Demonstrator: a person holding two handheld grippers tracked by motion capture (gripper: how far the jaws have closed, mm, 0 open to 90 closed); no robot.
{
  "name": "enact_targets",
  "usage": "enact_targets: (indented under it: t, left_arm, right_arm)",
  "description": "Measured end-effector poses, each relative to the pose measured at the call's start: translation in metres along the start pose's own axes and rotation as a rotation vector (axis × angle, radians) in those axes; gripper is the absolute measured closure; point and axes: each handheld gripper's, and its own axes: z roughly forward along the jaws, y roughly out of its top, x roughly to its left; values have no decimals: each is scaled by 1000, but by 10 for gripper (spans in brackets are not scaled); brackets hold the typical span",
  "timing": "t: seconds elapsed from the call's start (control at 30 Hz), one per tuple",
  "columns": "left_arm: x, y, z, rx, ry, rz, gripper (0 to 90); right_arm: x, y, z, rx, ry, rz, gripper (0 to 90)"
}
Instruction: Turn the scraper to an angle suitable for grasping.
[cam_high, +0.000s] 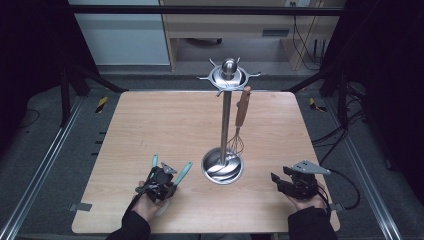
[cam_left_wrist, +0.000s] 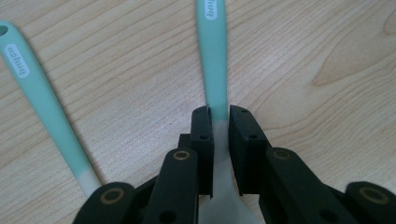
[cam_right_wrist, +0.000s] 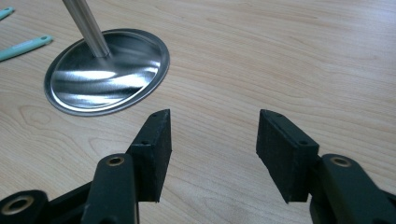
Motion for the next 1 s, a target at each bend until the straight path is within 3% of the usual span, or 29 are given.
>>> enact_targets:
  t: [0.4, 1.0]
  left_arm:
    - [3, -1, -4, -30, -28, 7, 805]
    - [14, -4, -47, -200, -48, -3, 806]
  right_arm:
    - [-1, 0, 0, 4, 7, 3, 453]
    - [-1, 0, 0, 6, 5, -1, 451]
